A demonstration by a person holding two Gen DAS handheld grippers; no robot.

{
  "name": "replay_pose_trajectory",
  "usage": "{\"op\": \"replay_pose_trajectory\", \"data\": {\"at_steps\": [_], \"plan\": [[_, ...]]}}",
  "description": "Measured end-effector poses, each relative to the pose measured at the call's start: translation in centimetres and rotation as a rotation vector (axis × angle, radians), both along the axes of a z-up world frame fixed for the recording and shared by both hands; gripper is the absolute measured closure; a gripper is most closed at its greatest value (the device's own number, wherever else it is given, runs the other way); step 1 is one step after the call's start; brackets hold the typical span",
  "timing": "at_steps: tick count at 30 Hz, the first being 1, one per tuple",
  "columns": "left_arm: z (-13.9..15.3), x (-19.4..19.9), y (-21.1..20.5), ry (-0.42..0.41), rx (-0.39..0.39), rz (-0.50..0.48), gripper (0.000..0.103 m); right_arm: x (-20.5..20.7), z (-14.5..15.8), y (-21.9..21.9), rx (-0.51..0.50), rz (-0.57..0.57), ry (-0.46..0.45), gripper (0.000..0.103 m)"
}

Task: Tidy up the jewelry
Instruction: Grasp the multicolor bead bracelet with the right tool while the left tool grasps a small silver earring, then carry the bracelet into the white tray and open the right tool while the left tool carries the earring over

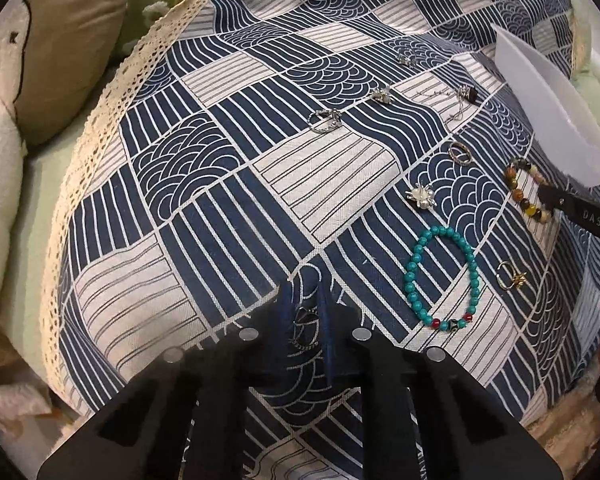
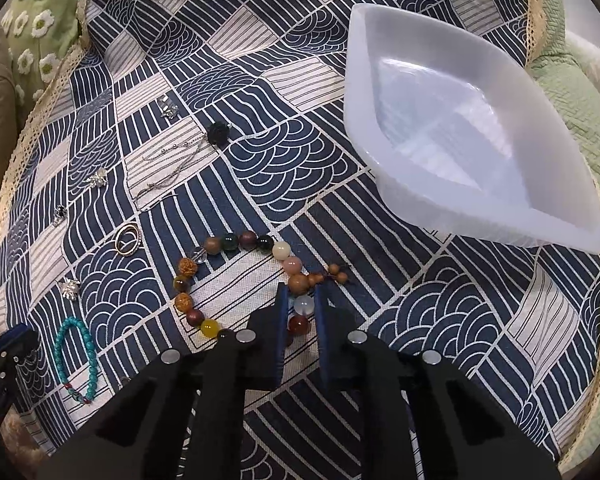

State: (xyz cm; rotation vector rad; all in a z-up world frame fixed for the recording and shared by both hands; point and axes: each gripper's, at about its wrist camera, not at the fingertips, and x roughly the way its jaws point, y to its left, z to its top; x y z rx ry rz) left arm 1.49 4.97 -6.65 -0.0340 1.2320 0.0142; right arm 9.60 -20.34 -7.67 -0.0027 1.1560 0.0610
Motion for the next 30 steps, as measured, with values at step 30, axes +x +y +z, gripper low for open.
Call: {"op": "replay_pose_trajectory", "data": {"at_steps": [30], "plan": [[4.9,0.0,-2.5,-0.112,-0.147,-0.100,0.095,-3.1,7.9,-1.8,0.208,0.030,-0.150,0.092]]}}
